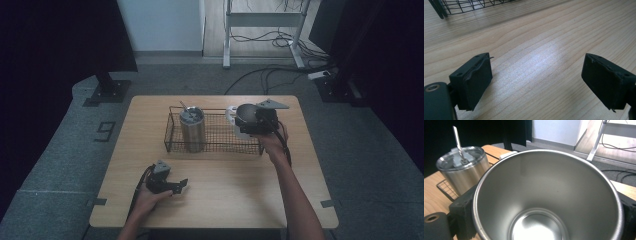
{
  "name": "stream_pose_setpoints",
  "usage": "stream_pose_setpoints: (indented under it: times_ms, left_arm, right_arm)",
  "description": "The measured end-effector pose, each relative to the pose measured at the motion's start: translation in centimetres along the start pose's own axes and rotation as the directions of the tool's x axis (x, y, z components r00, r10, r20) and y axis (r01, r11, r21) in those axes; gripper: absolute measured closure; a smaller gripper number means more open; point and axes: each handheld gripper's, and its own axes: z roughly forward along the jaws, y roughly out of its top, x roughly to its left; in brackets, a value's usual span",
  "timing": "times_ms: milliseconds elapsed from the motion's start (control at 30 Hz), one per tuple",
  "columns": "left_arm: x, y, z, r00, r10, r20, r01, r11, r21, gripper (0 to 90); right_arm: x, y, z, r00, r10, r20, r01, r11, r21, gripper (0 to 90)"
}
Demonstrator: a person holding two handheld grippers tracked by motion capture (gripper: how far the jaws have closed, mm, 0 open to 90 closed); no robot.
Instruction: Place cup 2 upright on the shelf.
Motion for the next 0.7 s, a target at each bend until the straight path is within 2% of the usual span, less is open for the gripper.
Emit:
stream_pose_setpoints:
  times_ms: [700]
  left_arm:
    - [0.2, -0.1, 0.0, 1.0000, -0.004, 0.006, 0.004, 1.0000, 0.004, 9.8]
  right_arm:
    - [-1.9, -1.3, 3.7, 0.9991, 0.034, 0.027, -0.035, 0.998, 0.053, 6.3]
